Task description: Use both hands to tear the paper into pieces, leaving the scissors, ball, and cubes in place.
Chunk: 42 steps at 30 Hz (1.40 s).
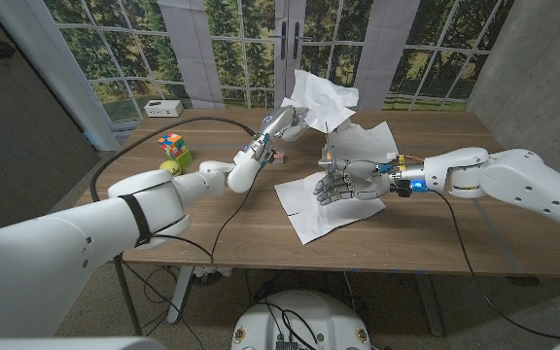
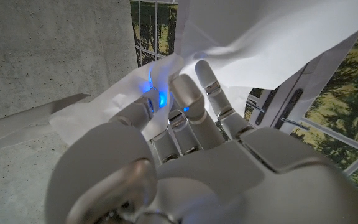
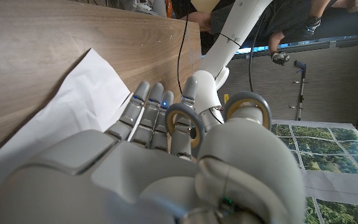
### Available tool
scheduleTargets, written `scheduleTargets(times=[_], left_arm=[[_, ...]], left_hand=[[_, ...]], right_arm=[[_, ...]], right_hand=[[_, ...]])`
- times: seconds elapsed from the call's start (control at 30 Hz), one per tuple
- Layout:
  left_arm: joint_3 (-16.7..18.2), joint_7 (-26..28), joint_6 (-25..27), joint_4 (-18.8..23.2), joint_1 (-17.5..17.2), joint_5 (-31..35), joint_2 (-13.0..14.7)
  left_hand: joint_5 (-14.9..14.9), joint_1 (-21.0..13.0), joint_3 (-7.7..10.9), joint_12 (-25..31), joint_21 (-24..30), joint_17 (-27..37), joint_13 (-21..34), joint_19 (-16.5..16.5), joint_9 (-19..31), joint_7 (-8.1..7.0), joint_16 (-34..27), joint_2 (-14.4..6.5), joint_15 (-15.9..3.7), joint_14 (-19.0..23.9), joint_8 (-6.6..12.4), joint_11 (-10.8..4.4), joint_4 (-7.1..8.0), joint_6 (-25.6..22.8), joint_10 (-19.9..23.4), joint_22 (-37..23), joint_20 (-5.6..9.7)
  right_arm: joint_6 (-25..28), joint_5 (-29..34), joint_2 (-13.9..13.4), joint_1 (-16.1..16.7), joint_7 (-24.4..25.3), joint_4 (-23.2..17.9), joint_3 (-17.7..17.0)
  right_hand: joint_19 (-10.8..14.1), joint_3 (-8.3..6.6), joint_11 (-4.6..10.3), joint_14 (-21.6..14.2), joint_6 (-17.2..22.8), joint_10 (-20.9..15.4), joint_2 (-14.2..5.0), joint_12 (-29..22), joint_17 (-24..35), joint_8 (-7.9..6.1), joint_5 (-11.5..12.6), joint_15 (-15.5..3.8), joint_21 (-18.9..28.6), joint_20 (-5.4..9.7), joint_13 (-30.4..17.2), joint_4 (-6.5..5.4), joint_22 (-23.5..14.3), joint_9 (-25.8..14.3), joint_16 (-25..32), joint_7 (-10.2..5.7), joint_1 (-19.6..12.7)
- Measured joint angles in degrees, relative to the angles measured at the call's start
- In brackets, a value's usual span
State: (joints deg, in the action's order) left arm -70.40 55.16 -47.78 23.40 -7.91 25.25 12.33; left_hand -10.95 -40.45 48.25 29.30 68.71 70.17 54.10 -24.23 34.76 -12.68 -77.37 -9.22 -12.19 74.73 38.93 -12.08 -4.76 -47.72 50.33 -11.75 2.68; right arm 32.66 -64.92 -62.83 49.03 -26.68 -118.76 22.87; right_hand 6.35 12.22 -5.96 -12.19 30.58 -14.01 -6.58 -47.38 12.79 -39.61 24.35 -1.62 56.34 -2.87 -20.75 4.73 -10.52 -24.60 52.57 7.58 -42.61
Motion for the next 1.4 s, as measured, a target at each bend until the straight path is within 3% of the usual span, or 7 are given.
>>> scheduleTargets(times=[1.4], left_arm=[[1.92,0.21,-1.93,2.24,-1.09,2.39,0.98]], left_hand=[[-0.96,0.39,0.25,-1.18,-0.74,-0.06,-1.51,1.45,-1.57,0.0,0.49,0.39,0.12,-0.94,-0.25,-0.3,0.24,-0.41,0.08,0.41,-0.01]], right_arm=[[0.36,0.19,0.43,-0.34,-0.47,0.56,0.51]], right_hand=[[0.42,0.0,0.01,0.02,0.0,0.02,0.0,-0.32,0.0,0.44,-0.22,0.22,-0.23,-0.42,0.28,0.0,0.0,0.01,0.0,0.0,0.0]])
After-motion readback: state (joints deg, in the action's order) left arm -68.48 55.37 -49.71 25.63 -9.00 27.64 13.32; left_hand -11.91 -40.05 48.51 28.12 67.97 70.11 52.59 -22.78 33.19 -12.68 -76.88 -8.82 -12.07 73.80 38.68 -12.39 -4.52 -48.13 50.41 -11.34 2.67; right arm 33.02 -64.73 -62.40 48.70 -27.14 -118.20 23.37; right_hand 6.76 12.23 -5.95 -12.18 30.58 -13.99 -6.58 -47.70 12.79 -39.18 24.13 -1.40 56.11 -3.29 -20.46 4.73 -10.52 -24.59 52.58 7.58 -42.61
